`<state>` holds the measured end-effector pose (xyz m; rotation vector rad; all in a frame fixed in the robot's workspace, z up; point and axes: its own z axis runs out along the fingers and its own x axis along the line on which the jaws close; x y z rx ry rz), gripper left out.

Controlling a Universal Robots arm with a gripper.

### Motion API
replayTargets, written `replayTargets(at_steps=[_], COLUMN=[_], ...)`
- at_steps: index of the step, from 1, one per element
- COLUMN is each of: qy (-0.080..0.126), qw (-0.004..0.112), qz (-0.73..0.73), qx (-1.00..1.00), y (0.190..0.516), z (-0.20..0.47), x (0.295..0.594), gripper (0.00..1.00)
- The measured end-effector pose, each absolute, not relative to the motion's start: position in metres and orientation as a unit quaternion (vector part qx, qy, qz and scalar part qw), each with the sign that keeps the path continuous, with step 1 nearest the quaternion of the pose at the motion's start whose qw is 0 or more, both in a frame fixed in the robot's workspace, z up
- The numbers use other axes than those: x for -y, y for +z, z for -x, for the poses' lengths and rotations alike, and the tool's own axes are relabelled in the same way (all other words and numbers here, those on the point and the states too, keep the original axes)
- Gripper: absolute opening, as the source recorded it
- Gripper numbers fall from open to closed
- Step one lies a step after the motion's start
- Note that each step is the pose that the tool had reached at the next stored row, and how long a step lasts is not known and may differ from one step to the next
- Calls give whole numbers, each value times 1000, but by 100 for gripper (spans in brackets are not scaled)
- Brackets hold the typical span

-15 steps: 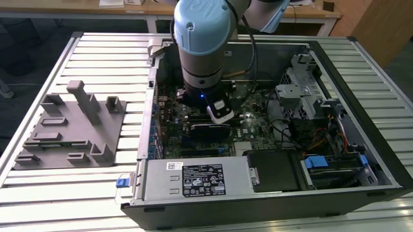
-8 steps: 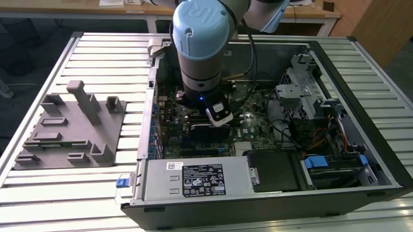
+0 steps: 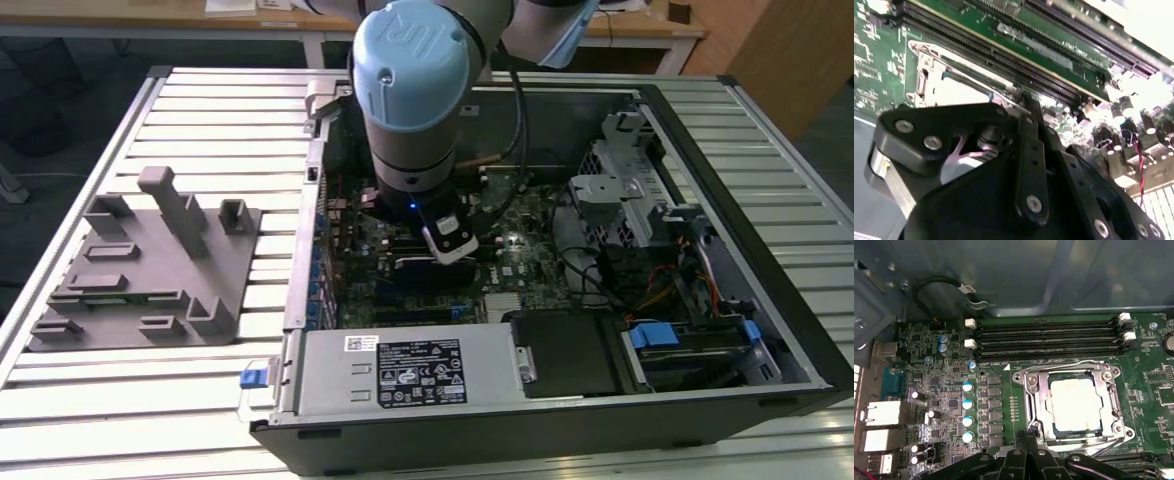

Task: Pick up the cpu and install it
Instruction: 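Install the second cpu locking lever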

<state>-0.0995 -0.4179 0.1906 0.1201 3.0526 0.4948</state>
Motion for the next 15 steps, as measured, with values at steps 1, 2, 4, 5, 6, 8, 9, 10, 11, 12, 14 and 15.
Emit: replayTargets(at_steps=[1, 2, 4, 5, 6, 8, 9, 10, 11, 12, 14, 15], qy=[160, 160, 160, 160, 160, 160, 160, 160, 160, 160, 159, 159], qw=[23, 23, 23, 23, 23, 23, 23, 23, 24, 24, 24, 24], qz=[-39, -39, -39, -39, -39, -39, -39, -39, -39, -39, -39, -39], qx=[-986, -986, -986, -986, -986, -986, -986, -986, -986, -986, -986, -986], y=[191, 191, 194, 196, 200, 207, 210, 214, 217, 221, 228, 231], z=[100, 100, 100, 100, 100, 100, 100, 100, 100, 100, 100, 100], x=[418, 418, 418, 418, 418, 418, 418, 418, 418, 418, 418, 418], gripper=[11, 11, 11, 11, 11, 11, 11, 11, 11, 11, 11, 11])
